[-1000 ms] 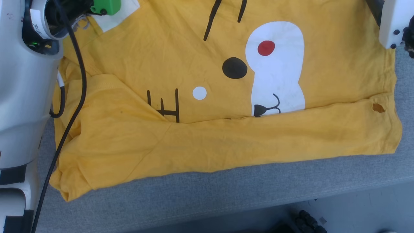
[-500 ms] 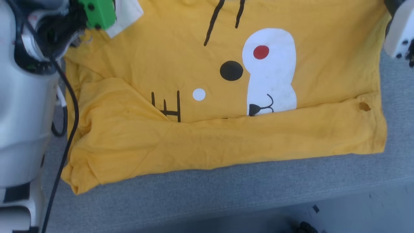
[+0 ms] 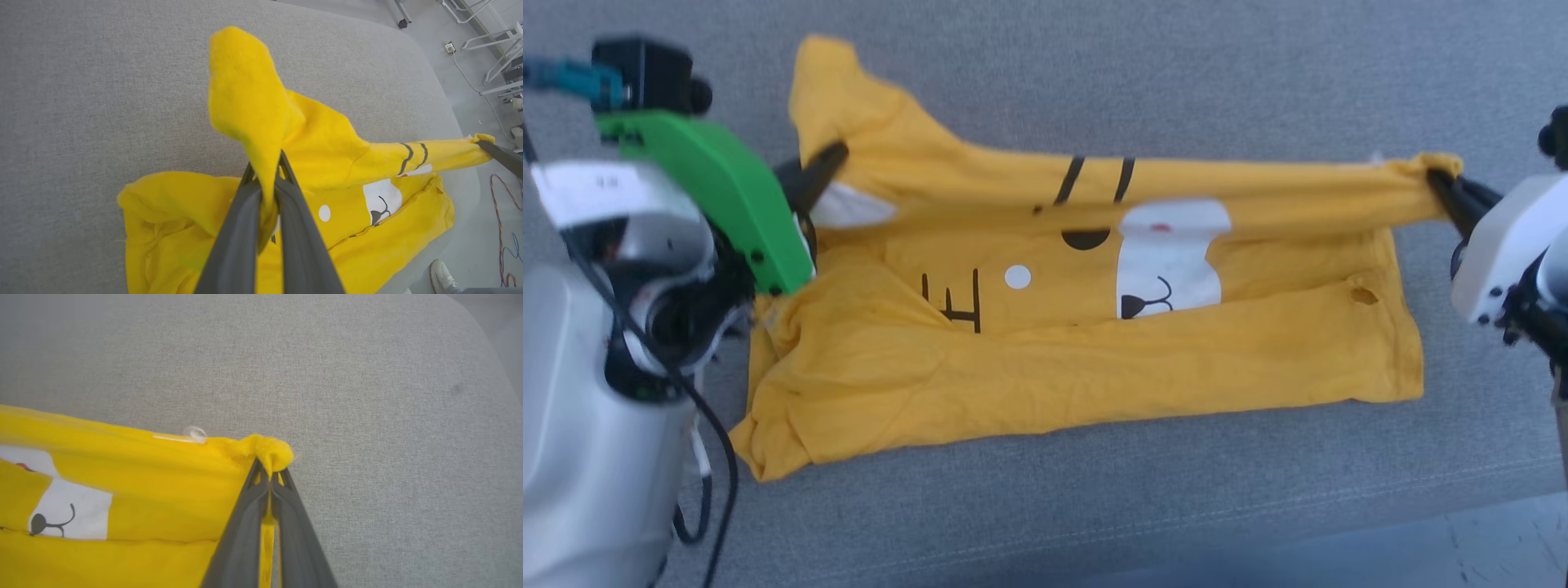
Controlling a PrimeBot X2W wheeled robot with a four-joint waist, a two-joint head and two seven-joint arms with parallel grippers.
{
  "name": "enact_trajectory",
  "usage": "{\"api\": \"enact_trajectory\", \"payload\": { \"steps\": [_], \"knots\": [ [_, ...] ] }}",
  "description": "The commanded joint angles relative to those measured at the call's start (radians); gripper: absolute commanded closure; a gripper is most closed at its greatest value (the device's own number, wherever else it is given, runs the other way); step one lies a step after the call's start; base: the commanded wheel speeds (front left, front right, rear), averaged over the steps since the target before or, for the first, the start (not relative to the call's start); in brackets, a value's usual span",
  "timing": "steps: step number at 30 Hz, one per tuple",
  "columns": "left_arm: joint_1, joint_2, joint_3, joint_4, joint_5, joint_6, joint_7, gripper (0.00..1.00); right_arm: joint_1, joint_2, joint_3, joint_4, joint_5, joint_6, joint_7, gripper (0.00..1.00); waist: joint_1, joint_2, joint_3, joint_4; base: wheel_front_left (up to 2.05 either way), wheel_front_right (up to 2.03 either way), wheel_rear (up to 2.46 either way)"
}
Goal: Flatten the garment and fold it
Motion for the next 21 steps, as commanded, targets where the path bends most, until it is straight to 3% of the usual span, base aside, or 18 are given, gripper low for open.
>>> {"api": "enact_trajectory", "payload": {
  "steps": [1, 2, 9, 19, 20, 21],
  "knots": [
    [0.046, -0.004, 0.012, -0.012, -0.017, 0.009, -0.018, 1.0, 0.025, 0.009, -0.002, -0.008, 0.005, -0.001, -0.004, 1.0, 0.0001, 0.0, -0.05, -0.003, 0.0, 0.0, 0.0],
    [0.141, -0.017, 0.039, -0.029, -0.036, 0.021, -0.06, 1.0, 0.07, 0.019, -0.004, -0.012, 0.008, -0.001, -0.004, 1.0, 0.0001, 0.0, -0.059, -0.003, 0.0, 0.0, 0.0],
    [0.318, -0.049, 0.07, -0.006, -0.059, 0.036, -0.135, 1.0, 0.144, 0.042, 0.005, 0.018, 0.007, -0.001, -0.01, 1.0, 0.0001, 0.0, -0.067, -0.004, 0.0, 0.0, 0.0],
    [0.406, -0.073, 0.089, 0.112, -0.074, 0.056, -0.175, 1.0, 0.18, 0.077, 0.015, 0.132, -0.01, -0.001, -0.059, 1.0, 0.0001, 0.0, -0.066, -0.005, 0.0, 0.0, 0.0],
    [0.405, -0.074, 0.089, 0.119, -0.073, 0.058, -0.177, 0.64, 0.179, 0.079, 0.014, 0.141, -0.011, -0.001, -0.066, 0.98, 0.0001, 0.0, -0.069, -0.005, 0.0, 0.0, 0.0],
    [0.405, -0.072, 0.09, 0.126, -0.07, 0.06, -0.179, 0.0, 0.18, 0.08, 0.018, 0.148, -0.009, -0.001, -0.072, 0.55, 0.0001, 0.0, -0.076, -0.006, 0.0, 0.0, 0.0]
  ]
}}
